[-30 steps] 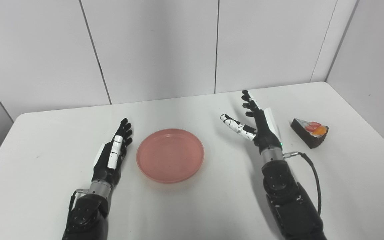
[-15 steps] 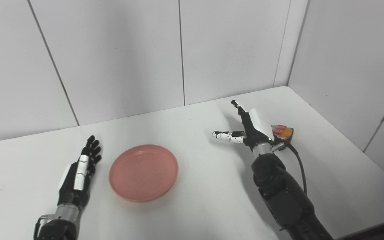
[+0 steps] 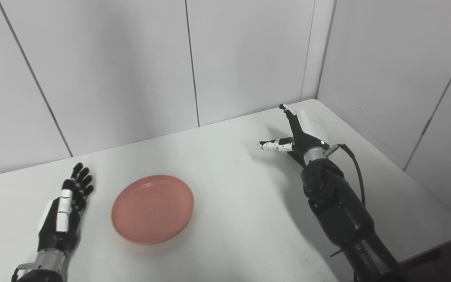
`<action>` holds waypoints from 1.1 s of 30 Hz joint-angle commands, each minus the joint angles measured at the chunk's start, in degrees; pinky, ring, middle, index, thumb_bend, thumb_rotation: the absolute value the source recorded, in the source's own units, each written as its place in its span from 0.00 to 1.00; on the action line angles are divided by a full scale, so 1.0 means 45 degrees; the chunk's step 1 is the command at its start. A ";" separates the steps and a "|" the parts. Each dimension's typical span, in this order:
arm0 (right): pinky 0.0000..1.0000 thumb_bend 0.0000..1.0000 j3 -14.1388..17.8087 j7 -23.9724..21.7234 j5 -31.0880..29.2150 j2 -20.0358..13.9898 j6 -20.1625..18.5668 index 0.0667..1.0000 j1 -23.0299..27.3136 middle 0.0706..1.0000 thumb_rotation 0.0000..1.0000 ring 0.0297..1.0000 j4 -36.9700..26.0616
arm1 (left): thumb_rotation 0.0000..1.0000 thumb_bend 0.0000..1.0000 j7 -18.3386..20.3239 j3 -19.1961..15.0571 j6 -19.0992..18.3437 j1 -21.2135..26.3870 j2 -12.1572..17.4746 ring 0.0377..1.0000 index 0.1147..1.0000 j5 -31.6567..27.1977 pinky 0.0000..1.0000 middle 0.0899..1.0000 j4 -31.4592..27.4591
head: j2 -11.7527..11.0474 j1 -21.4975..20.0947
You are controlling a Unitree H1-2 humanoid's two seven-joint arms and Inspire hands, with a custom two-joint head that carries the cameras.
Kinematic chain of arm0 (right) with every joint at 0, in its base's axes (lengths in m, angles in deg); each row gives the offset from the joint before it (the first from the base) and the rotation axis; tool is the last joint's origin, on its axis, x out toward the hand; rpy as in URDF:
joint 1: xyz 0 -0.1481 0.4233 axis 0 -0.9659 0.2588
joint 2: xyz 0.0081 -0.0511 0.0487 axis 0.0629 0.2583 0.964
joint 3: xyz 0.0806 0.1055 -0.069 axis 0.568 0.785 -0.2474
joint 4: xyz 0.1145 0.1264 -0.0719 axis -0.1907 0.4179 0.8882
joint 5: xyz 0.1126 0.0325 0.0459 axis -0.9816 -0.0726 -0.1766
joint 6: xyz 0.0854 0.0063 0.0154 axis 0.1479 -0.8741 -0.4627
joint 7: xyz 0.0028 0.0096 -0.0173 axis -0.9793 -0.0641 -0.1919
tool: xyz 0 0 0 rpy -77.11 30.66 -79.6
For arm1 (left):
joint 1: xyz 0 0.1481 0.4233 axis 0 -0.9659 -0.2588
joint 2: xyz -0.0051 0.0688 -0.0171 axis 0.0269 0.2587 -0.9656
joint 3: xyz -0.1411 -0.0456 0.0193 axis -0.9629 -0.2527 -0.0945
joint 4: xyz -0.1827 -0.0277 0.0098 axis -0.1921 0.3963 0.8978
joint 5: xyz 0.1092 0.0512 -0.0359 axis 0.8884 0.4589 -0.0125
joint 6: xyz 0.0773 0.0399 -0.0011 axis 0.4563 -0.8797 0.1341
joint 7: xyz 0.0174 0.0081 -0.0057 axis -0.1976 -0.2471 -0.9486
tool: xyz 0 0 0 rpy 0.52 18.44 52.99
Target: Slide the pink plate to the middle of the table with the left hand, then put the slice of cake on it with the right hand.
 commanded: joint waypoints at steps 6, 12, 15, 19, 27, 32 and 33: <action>0.69 0.79 0.1263 -0.1537 0.1989 0.0017 -0.0001 0.88 0.0377 0.87 0.38 0.82 -0.1289 | 1.00 0.64 -0.0041 0.0037 0.0072 -0.0606 0.0165 1.00 1.00 0.0206 1.00 1.00 0.0040 | -0.0003 -0.0049; 0.68 0.83 0.2030 -0.3078 0.3566 0.0251 -0.0001 0.88 0.0406 0.88 0.39 0.82 -0.1534 | 1.00 0.65 0.0063 0.0008 -0.0354 -0.0724 0.0147 1.00 1.00 0.0000 1.00 1.00 -0.0344 | -0.0022 -0.0019; 0.66 0.84 0.2262 -0.3758 0.4043 0.0263 0.0000 0.87 0.0395 0.85 0.37 0.81 -0.1459 | 1.00 0.65 0.0083 -0.0004 -0.0454 -0.0800 0.0126 1.00 1.00 -0.0041 1.00 1.00 -0.0547 | -0.0024 0.0006; 0.64 0.86 0.2523 -0.4966 0.5072 0.0317 -0.0001 0.88 0.0452 0.86 0.39 0.82 -0.1284 | 1.00 0.64 -0.0011 0.0080 -0.0540 -0.0878 0.0150 1.00 1.00 0.0115 1.00 1.00 -0.0789 | -0.0013 -0.0002; 0.61 0.89 0.2599 -0.5959 0.6119 0.0250 0.0001 0.85 0.0497 0.84 0.42 0.79 -0.0766 | 1.00 0.63 -0.0015 0.0110 -0.0612 -0.0969 0.0119 1.00 1.00 0.0088 1.00 1.00 -0.1118 | 0.0118 0.0051; 0.57 0.89 0.2457 -0.5269 0.5604 0.0124 0.0001 0.84 0.0380 0.81 0.38 0.74 -0.0290 | 1.00 0.62 -0.0128 0.0114 -0.0833 -0.1083 0.0047 1.00 1.00 0.0101 1.00 1.00 -0.1548 | 0.0237 0.0032; 0.57 0.89 0.2419 -0.5081 0.5494 0.0102 0.0001 0.84 0.0359 0.80 0.38 0.74 -0.0171 | 1.00 0.62 -0.0183 0.0107 -0.0878 -0.1099 0.0028 1.00 1.00 0.0117 1.00 1.00 -0.1610 | 0.0237 0.0032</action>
